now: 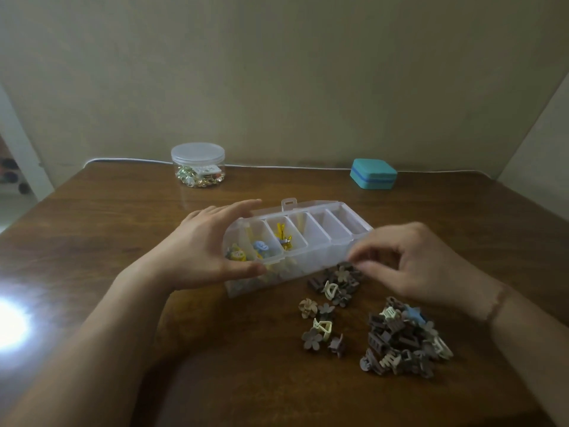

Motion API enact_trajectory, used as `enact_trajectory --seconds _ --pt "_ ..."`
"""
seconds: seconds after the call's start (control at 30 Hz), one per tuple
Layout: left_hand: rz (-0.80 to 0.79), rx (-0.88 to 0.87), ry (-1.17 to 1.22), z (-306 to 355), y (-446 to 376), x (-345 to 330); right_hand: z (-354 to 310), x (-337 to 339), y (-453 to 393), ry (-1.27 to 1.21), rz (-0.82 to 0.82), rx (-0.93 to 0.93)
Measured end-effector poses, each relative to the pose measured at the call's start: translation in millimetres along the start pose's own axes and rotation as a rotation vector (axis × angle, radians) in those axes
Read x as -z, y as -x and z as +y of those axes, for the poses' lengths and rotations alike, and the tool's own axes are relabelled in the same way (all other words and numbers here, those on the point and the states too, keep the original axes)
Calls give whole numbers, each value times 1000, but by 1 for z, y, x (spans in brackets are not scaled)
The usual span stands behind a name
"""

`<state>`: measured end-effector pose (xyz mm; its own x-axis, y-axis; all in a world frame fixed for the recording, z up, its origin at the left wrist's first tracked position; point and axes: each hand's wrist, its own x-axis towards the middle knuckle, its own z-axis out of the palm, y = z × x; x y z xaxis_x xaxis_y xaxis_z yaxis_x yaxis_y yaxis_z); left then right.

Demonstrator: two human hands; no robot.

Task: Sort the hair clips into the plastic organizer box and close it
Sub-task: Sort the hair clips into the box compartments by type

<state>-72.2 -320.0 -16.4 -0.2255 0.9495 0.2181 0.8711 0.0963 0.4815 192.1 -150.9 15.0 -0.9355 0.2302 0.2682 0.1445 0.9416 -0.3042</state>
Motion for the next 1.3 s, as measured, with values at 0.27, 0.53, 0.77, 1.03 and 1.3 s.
enact_trajectory --seconds 0.27,0.53,0.77,1.03,1.3 --pt "-23 17 94 -17 4 6 31 1 61 97 -288 -50" --pt "-31 8 91 -15 4 5 61 -7 78 -94 -96 -305" --pt "-42 -10 84 -14 2 3 63 2 98 -32 33 -411" --pt "-35 -11 75 -16 1 0 51 0 91 3 -154 -455" --pt "-38 6 60 -9 2 1 28 19 67 -5 30 -425"
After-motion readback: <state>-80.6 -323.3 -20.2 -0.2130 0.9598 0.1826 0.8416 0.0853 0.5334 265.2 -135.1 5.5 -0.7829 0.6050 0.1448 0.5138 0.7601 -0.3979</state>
